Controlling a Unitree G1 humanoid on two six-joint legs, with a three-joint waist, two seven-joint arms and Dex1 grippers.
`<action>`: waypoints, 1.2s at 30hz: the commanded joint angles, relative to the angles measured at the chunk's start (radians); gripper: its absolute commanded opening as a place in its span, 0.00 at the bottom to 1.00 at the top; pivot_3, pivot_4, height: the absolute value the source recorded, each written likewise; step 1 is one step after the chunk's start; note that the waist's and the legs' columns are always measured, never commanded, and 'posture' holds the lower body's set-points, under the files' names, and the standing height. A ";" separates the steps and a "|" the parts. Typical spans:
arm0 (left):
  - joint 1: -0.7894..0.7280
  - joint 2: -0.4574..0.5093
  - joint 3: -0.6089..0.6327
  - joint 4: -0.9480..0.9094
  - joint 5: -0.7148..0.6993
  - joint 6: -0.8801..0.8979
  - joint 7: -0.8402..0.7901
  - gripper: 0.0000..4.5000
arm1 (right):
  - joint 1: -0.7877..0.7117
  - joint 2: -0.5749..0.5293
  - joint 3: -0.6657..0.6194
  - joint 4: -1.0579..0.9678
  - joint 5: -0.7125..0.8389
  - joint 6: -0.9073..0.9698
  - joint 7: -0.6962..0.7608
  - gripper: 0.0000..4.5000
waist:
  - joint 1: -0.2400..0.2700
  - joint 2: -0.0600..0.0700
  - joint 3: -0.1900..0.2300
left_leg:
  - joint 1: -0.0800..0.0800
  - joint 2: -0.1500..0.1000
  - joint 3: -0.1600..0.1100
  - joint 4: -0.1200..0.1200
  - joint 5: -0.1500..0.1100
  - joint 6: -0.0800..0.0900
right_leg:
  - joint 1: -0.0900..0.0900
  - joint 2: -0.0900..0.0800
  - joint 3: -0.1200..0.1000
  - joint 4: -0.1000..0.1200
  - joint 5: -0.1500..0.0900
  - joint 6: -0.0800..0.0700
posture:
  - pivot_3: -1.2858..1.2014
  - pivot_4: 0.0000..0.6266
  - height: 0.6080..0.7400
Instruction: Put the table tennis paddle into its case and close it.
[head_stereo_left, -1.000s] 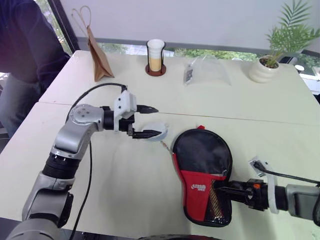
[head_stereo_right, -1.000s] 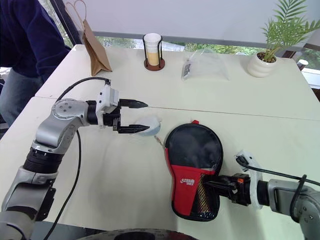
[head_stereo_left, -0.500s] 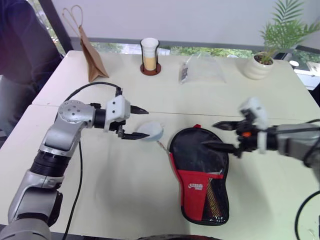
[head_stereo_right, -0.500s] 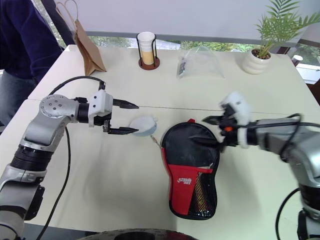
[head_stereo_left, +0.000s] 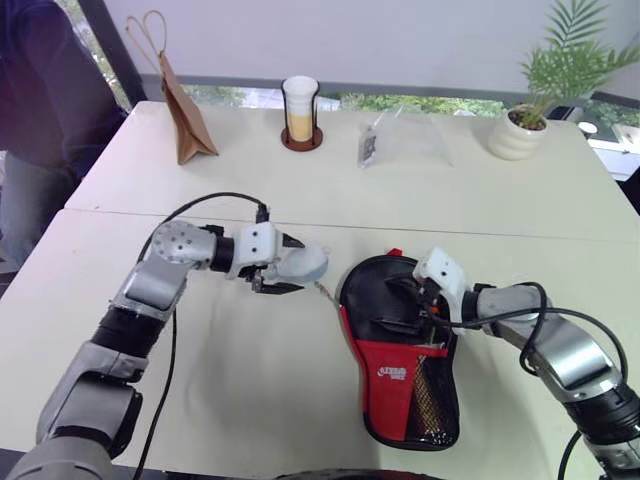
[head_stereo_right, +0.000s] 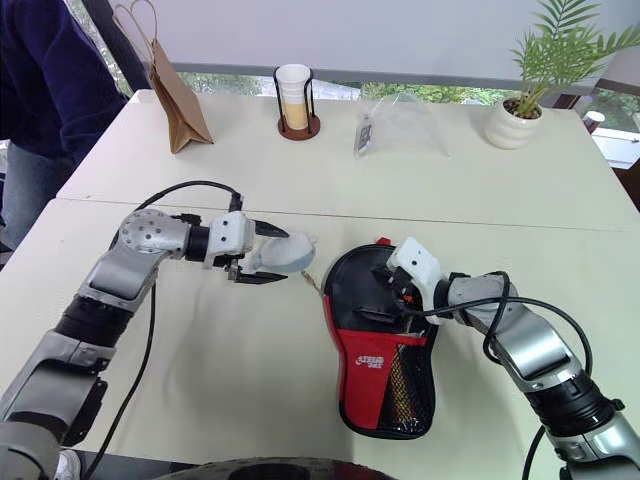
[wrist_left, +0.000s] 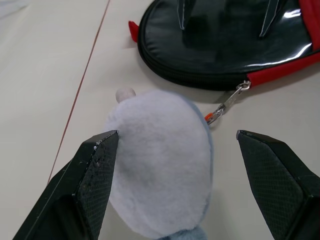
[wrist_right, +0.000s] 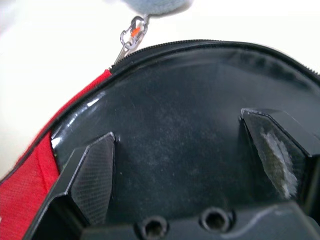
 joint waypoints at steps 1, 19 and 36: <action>-0.025 -0.024 -0.023 0.064 0.037 -0.058 0.016 0.87 | 0.037 -0.004 0.024 0.074 -0.083 0.013 -0.023 0.99 | 0.001 -0.001 -0.001 | 0.003 0.000 0.000 0.000 -0.001 0.002 | 0.003 0.000 0.000 0.000 0.000 0.000 | 0.52 0.24 1.00; -0.292 -0.191 -0.051 0.616 0.167 -0.307 0.097 0.01 | 0.056 0.019 0.026 0.053 -0.091 0.063 -0.043 1.00 | 0.004 -0.013 -0.009 | 0.011 0.000 -0.001 -0.001 -0.003 0.006 | 0.012 -0.001 -0.001 -0.002 0.000 0.000 | 0.52 0.24 1.00; -0.746 -0.650 -0.039 1.144 0.354 -0.409 0.591 0.00 | 0.107 0.066 0.114 -0.073 -0.099 0.266 -0.103 1.00 | -0.001 -0.017 -0.010 | 0.010 0.000 0.000 -0.002 -0.004 0.007 | 0.010 0.000 0.000 -0.002 0.000 0.000 | 0.52 0.24 1.00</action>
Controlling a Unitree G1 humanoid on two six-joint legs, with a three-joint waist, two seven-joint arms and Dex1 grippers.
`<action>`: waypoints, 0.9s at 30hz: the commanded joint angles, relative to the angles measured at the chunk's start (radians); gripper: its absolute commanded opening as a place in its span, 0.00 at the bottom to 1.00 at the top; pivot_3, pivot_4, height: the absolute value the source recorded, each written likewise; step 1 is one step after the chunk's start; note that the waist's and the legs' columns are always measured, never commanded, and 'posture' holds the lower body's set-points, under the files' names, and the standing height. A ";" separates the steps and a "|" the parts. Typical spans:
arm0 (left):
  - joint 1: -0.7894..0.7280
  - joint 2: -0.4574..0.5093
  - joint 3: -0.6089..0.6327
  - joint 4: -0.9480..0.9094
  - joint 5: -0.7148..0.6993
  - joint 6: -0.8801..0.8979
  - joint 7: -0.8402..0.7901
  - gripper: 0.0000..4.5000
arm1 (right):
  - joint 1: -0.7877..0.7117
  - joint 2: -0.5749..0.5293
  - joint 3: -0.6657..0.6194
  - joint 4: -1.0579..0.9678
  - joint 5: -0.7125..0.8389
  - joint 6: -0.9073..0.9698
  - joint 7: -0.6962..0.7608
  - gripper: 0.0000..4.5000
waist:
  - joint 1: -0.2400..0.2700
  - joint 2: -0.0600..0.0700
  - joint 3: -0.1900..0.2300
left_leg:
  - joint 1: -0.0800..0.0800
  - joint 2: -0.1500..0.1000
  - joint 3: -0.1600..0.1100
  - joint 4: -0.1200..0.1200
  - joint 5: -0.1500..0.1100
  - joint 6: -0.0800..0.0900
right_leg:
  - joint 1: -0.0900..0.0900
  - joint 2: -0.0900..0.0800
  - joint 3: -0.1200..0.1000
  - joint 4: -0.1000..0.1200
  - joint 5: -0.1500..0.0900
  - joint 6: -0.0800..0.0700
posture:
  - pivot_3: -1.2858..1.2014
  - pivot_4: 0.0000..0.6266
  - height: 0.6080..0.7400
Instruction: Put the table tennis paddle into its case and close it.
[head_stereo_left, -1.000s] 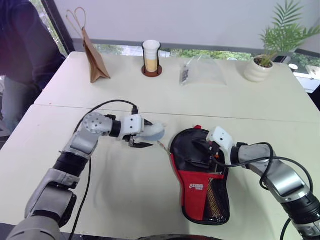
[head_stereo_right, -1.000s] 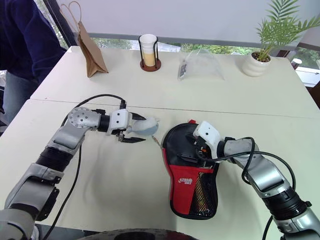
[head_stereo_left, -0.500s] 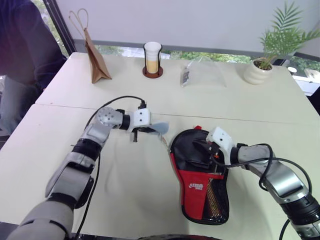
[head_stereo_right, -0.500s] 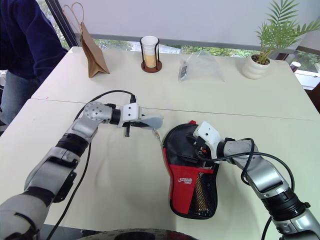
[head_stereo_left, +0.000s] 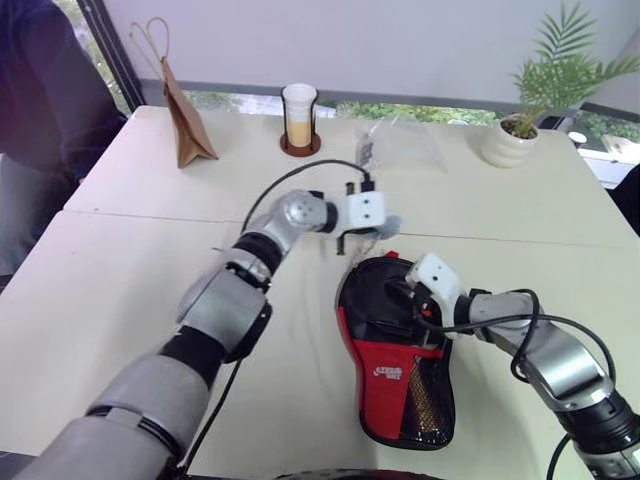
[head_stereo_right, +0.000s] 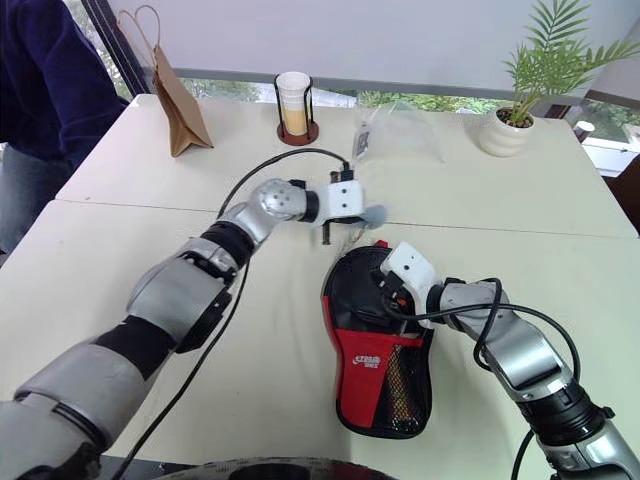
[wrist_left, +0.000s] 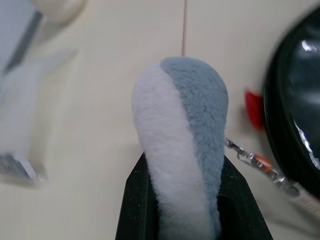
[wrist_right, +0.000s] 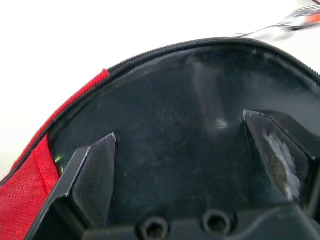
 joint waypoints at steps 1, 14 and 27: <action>-0.066 -0.071 0.063 -0.009 -0.024 0.008 0.061 0.00 | 0.070 0.017 0.114 0.042 -0.049 0.091 -0.020 1.00 | 0.000 0.000 0.000 | 0.000 0.000 0.000 0.000 0.000 0.000 | 0.000 0.000 0.000 0.000 0.000 0.000 | 0.52 0.24 1.00; -0.021 -0.242 0.179 -0.003 -0.058 0.063 -0.072 0.00 | 0.064 0.059 0.121 0.027 -0.053 0.122 -0.035 1.00 | -0.010 0.000 0.000 | 0.000 0.001 0.000 -0.002 0.000 0.000 | -0.002 0.001 0.001 0.000 0.000 0.000 | 0.52 0.24 1.00; 0.053 -0.188 0.203 -0.021 -0.065 0.098 -0.244 0.98 | 0.065 0.022 0.012 -0.021 0.002 0.135 0.002 1.00 | -0.016 0.001 -0.001 | 0.000 0.001 0.000 -0.003 0.000 -0.001 | -0.002 0.000 0.001 0.000 0.000 0.000 | 0.52 0.24 1.00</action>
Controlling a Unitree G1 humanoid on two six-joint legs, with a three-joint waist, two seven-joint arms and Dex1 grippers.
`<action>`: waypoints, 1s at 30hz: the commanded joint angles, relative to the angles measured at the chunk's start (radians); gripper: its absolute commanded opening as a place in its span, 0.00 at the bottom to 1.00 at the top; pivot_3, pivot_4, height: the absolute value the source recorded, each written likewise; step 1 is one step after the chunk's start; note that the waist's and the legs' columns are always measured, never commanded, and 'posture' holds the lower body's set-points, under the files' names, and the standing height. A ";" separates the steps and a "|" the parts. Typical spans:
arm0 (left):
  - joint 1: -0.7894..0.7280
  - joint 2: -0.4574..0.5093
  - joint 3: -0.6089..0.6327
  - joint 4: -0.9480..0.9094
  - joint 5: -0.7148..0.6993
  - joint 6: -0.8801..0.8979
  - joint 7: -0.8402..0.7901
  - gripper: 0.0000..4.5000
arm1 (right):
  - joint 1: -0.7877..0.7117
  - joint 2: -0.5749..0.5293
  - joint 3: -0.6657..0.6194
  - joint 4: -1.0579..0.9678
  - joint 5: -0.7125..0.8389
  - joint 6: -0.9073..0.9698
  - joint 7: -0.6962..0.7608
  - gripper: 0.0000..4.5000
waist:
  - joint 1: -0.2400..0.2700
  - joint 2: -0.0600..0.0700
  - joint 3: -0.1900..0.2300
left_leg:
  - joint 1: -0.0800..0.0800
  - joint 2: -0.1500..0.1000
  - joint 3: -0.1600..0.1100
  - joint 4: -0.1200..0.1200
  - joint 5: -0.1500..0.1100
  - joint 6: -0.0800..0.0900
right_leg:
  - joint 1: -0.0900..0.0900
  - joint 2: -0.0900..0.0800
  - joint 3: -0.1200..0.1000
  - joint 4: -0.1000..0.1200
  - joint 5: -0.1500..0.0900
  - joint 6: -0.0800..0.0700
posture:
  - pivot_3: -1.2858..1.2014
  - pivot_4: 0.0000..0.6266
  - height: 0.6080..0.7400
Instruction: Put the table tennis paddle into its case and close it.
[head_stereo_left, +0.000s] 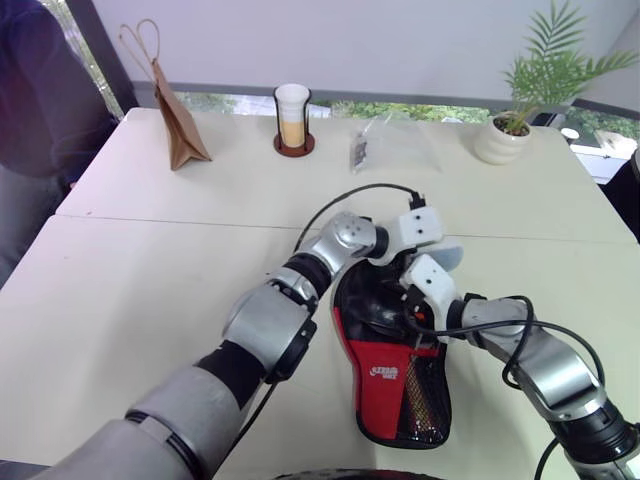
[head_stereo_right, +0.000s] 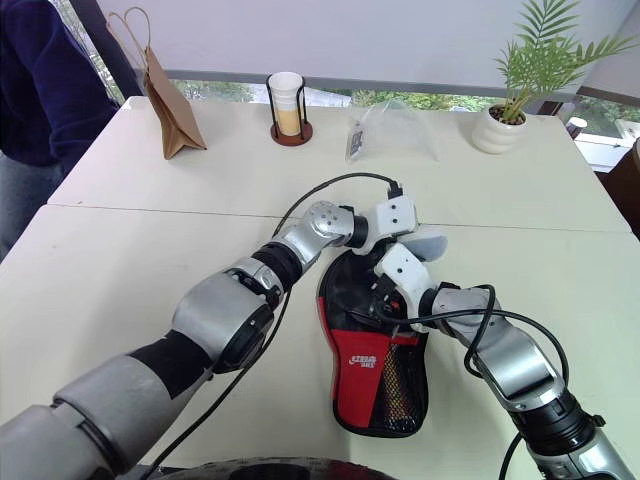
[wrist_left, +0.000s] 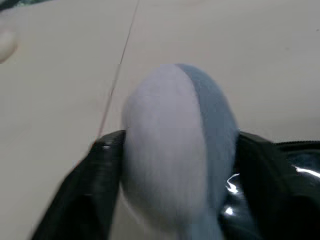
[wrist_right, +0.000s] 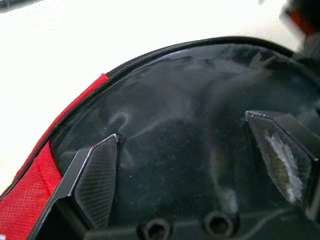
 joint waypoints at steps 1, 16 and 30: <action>0.012 -0.001 0.026 -0.026 -0.042 -0.019 -0.098 0.98 | 0.054 -0.033 0.005 -0.009 0.027 0.092 0.024 1.00 | 0.005 0.001 0.000 | -0.001 0.000 0.000 0.000 0.000 0.000 | -0.001 0.000 0.000 0.000 0.000 0.000 | 0.52 0.24 1.00; 0.171 0.231 0.091 -0.345 -0.277 0.035 -0.598 0.98 | -0.055 -0.162 -0.491 -0.307 0.312 0.398 0.034 1.00 | 0.019 0.008 0.003 | -0.018 0.000 0.000 0.003 0.005 -0.008 | -0.019 -0.002 0.000 0.004 0.001 0.000 | 0.52 0.24 1.00; 0.597 0.257 -0.127 -0.988 -0.343 0.370 -0.535 0.98 | -0.306 -0.294 -0.333 0.211 0.163 0.131 0.087 1.00 | 0.017 0.010 0.003 | -0.017 0.000 0.000 0.004 0.004 -0.007 | -0.017 -0.002 0.001 0.004 0.001 0.000 | 0.52 0.24 1.00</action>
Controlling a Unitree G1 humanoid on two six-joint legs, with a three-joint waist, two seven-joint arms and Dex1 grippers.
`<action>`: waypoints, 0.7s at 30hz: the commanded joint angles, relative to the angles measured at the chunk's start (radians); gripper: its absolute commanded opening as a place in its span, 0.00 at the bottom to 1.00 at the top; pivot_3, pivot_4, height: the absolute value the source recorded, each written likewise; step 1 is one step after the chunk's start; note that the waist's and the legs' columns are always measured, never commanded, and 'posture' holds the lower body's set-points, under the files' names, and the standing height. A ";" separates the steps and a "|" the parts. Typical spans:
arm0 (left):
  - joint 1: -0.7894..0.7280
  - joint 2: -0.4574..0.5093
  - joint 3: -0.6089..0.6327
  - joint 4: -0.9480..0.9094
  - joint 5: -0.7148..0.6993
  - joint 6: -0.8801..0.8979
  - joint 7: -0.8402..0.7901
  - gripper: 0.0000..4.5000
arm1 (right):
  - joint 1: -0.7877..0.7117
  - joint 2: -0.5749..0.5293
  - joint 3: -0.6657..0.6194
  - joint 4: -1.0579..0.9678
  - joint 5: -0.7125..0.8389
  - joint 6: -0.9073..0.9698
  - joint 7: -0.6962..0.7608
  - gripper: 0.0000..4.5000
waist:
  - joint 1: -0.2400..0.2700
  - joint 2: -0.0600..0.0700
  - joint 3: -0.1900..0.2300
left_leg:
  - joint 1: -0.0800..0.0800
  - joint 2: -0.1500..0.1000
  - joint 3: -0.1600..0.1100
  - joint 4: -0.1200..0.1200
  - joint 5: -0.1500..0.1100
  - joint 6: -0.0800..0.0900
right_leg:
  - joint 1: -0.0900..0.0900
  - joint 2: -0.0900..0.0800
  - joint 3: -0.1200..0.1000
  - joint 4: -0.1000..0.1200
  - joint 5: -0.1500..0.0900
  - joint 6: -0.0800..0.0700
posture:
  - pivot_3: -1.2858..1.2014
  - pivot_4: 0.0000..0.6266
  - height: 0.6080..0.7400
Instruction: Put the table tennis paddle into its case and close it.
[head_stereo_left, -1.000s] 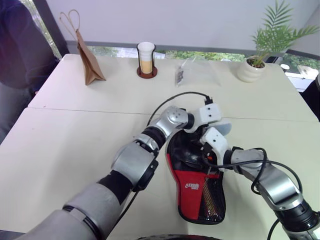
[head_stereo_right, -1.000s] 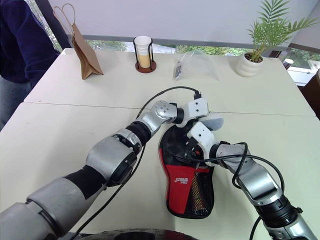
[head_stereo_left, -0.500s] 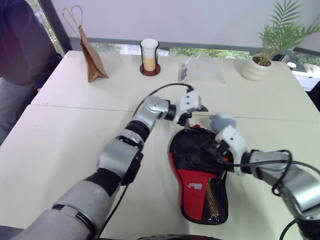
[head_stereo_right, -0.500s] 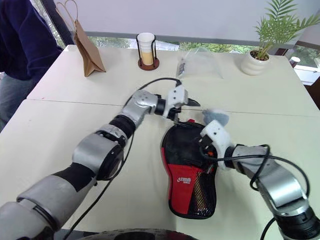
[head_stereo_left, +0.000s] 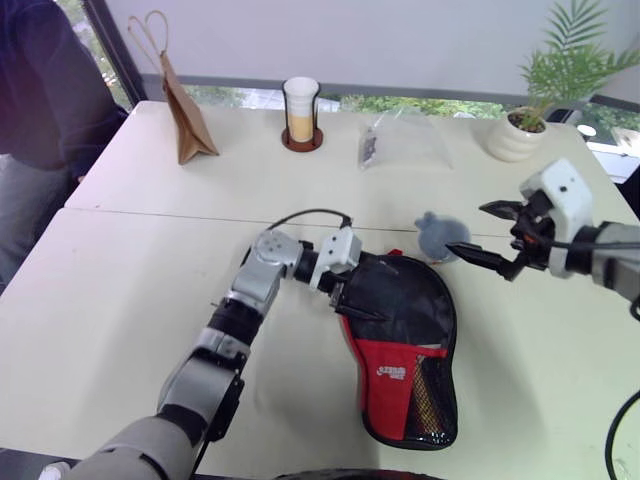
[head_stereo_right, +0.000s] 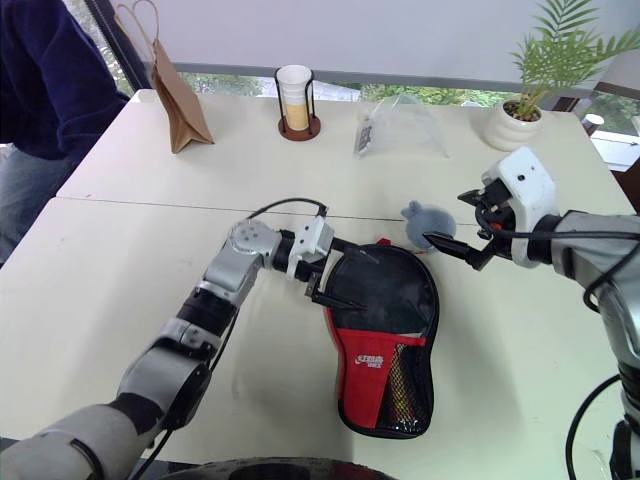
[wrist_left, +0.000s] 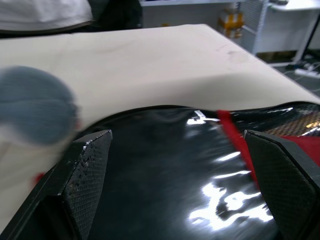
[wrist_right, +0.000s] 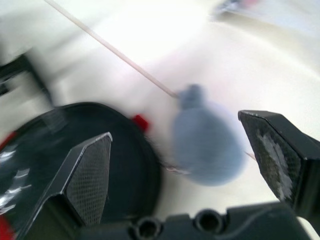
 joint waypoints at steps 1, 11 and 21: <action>0.034 -0.006 -0.050 -0.082 -0.003 0.028 0.053 0.98 | -0.094 0.010 0.090 0.165 -0.068 -0.098 0.027 1.00 | 0.000 0.001 0.000 | 0.000 0.000 0.000 0.000 0.000 0.000 | 0.000 0.000 0.000 0.000 0.000 0.000 | 0.52 0.24 1.00; 0.096 -0.007 -0.126 -0.061 0.024 0.015 0.192 0.98 | -0.307 0.124 0.295 0.582 -0.184 -0.204 0.135 1.00 | 0.002 0.002 0.000 | 0.000 0.000 0.001 0.001 0.002 -0.002 | 0.000 0.000 0.000 0.000 0.000 0.000 | 0.52 0.24 1.00; 0.095 0.001 -0.153 -0.018 0.035 0.025 0.241 1.00 | -0.385 0.180 0.331 0.759 -0.254 -0.243 0.189 0.58 | 0.002 0.003 0.000 | 0.000 0.000 0.001 0.001 0.002 -0.003 | 0.000 0.000 0.000 0.000 0.000 0.000 | 0.52 0.24 1.00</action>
